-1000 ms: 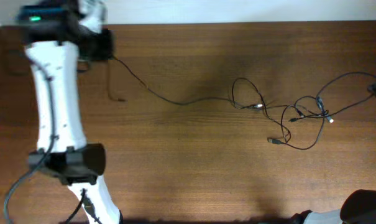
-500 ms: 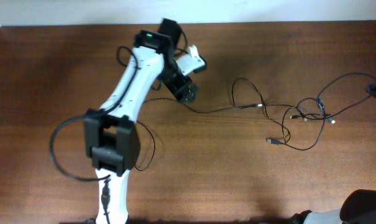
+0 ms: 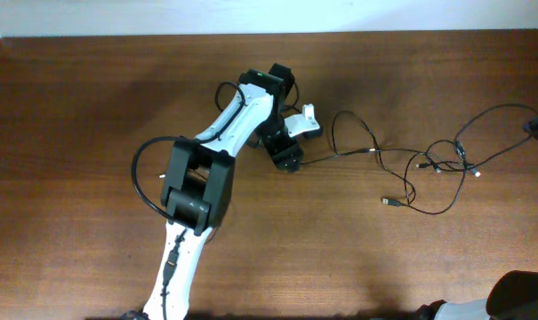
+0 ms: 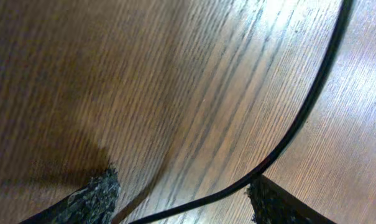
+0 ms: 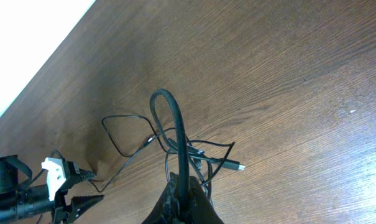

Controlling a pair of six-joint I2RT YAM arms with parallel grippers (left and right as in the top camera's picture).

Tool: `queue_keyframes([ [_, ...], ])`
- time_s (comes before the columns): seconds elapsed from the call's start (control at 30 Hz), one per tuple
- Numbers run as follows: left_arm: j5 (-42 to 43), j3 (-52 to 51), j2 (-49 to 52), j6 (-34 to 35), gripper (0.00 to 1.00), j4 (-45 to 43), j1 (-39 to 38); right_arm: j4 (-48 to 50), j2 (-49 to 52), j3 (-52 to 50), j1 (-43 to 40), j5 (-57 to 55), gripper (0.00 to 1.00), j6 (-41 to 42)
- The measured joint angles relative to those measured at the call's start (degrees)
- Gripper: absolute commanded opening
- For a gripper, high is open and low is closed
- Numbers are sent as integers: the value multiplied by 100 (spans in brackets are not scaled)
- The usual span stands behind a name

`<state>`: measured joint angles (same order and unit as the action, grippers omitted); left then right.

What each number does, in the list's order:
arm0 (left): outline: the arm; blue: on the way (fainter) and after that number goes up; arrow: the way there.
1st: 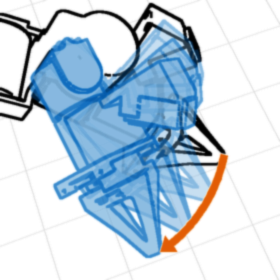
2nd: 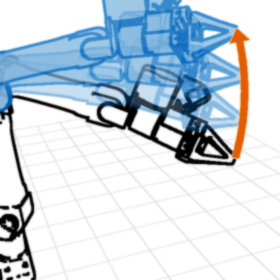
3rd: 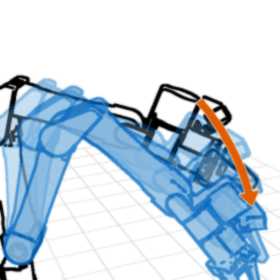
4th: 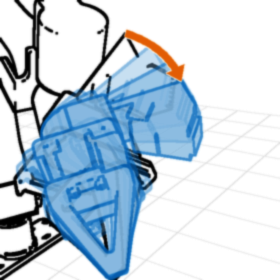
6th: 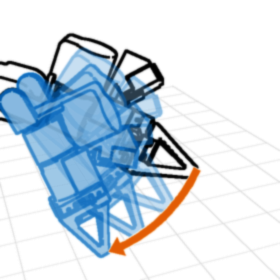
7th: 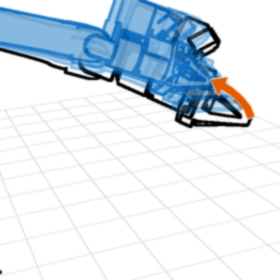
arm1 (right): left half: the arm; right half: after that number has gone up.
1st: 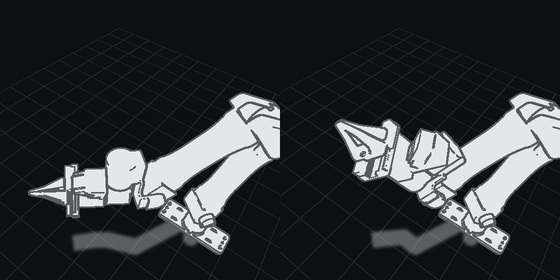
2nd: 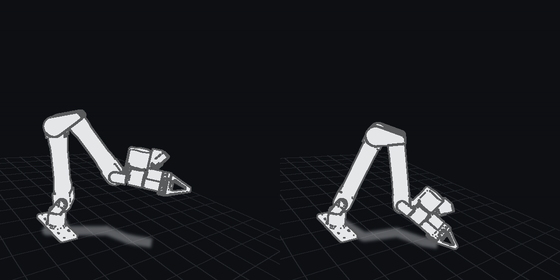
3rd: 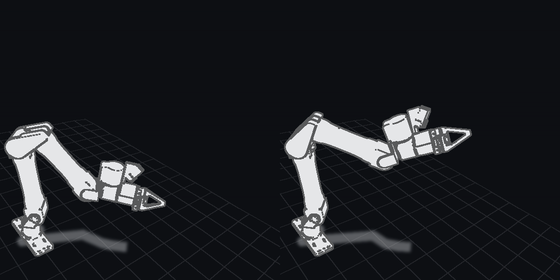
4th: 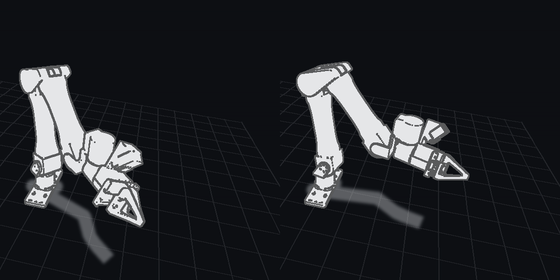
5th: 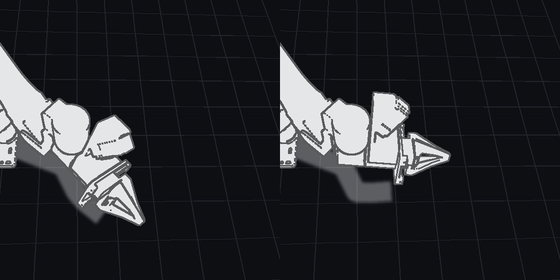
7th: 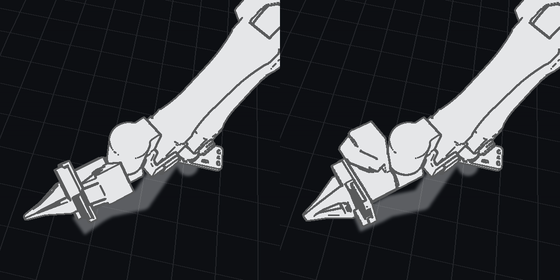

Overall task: Untangle cables
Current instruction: 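Grasp the cable with the left gripper and pull it leftward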

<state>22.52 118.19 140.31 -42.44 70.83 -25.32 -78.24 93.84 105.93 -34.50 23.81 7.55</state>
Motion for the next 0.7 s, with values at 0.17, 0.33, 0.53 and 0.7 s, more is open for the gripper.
queue_keyframes([
  [0.17,-208,9,96,90,0,-177,-168,0,0,0,0,0,4,-4],
  [0.33,-1268,1099,247,1196,0,629,-125,-17,0,0,7,2,4,-2],
  [0.53,-2046,5386,-505,2876,0,1609,498,-28,0,0,315,2,4,-2],
  [0.7,-2599,6096,-1738,3178,0,1368,1471,-328,111,0,328,-306,4,-4],
])
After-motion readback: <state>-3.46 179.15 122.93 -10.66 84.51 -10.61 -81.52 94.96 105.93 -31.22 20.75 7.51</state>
